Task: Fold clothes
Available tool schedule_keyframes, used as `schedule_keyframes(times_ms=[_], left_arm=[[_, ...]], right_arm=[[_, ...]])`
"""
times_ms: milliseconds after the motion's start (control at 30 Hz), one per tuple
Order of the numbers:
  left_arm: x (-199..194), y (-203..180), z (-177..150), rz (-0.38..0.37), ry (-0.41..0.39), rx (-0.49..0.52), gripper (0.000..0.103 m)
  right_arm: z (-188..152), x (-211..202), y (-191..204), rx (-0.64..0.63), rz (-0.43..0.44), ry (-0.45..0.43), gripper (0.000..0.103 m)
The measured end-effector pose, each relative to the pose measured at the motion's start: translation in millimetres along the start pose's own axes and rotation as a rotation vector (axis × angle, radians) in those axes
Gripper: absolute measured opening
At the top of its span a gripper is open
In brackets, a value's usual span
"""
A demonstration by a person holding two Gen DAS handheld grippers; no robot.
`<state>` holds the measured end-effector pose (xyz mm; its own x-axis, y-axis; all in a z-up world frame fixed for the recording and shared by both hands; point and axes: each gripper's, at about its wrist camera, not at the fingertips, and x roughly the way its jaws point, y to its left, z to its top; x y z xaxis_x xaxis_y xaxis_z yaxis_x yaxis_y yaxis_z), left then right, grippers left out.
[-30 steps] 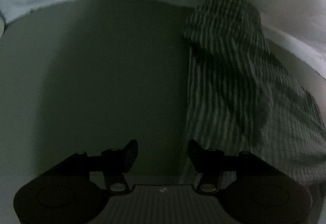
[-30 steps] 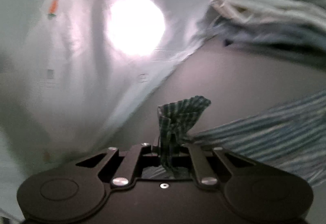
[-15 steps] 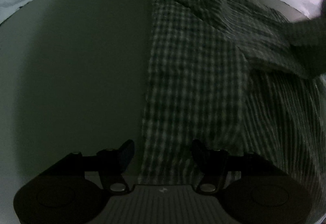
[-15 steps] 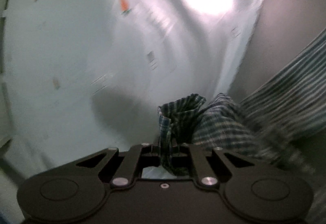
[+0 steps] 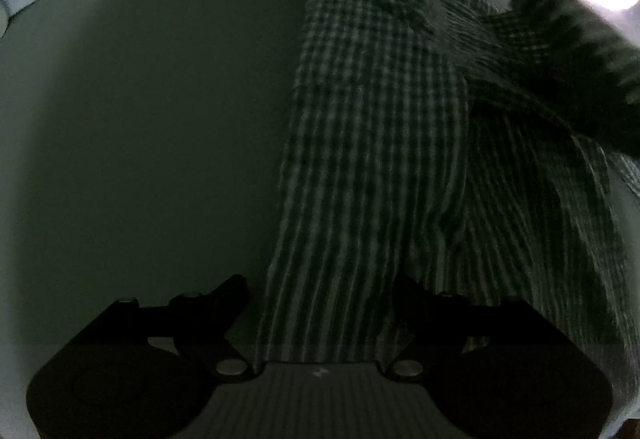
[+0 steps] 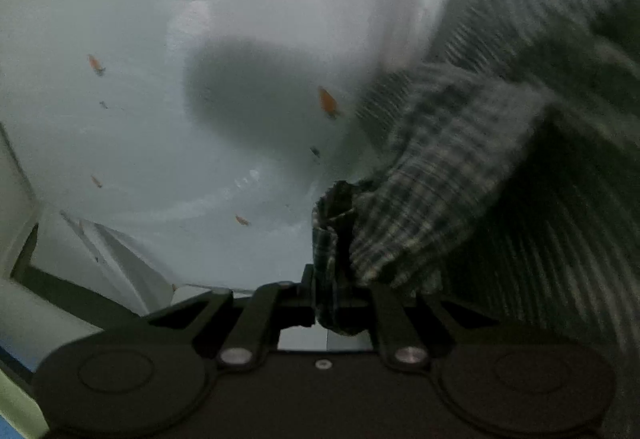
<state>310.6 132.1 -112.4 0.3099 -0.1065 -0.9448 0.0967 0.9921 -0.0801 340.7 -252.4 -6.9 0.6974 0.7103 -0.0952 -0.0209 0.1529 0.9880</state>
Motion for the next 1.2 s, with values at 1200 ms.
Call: schedule_keyframes(times_ms=[1200], left_arm=[[-49.6,19.5,-121.8,-0.053,0.056,0.118,0.081]], right_arm=[[-156.7,-37.2,13.1,-0.222,-0.349,0.189,0.014]])
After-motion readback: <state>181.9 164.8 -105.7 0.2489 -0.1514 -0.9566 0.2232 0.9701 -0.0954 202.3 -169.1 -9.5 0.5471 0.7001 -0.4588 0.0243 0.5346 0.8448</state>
